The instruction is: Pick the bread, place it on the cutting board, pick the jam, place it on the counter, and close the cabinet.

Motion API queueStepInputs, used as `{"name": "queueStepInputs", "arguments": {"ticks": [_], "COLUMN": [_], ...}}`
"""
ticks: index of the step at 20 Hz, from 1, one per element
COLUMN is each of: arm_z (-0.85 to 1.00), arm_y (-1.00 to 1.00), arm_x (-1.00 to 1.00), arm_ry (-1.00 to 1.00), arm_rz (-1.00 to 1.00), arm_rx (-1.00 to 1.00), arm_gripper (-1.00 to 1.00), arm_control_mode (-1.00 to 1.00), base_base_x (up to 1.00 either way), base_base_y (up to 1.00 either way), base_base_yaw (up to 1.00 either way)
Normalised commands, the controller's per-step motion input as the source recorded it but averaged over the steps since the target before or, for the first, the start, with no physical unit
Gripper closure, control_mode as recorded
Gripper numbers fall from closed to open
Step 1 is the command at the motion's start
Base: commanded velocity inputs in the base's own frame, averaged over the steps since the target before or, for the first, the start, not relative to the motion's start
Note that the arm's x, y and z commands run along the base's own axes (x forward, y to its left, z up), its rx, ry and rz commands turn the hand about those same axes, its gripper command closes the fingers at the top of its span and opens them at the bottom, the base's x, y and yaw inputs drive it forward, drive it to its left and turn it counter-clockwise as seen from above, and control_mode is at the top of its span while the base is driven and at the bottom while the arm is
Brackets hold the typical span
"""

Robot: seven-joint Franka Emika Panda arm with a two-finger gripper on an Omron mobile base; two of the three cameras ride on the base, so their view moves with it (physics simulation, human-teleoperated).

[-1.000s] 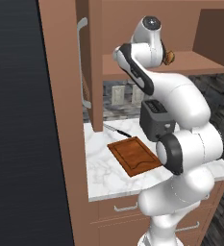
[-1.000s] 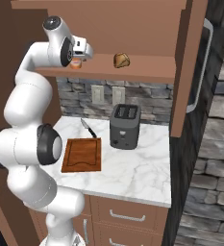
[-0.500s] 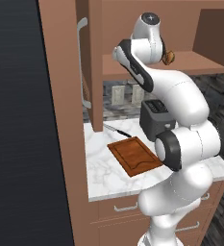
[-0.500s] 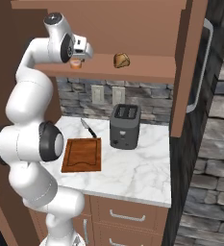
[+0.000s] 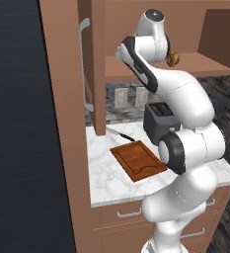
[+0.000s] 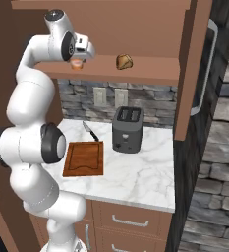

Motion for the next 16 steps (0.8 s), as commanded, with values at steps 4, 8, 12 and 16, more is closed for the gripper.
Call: {"name": "queueStepInputs", "arguments": {"ticks": [4,8,12,16], "arm_z": [0.0,0.0,0.04,0.0], "arm_y": [0.0,0.0,-0.02,-0.09], "arm_x": [-0.27,-0.3,-0.25,-0.32], "arm_ry": [0.0,0.0,0.01,0.04], "arm_rz": [0.01,0.0,0.0,0.0], "arm_rx": [0.0,0.0,0.01,0.01], "arm_gripper": [1.0,1.0,1.0,1.0], "arm_control_mode": [-1.0,-1.0,-1.0,-1.0], "base_base_x": [0.0,0.0,0.0,0.0], "base_base_y": [0.0,0.0,0.0,0.0], "base_base_yaw": [0.0,0.0,0.0,0.0]}}
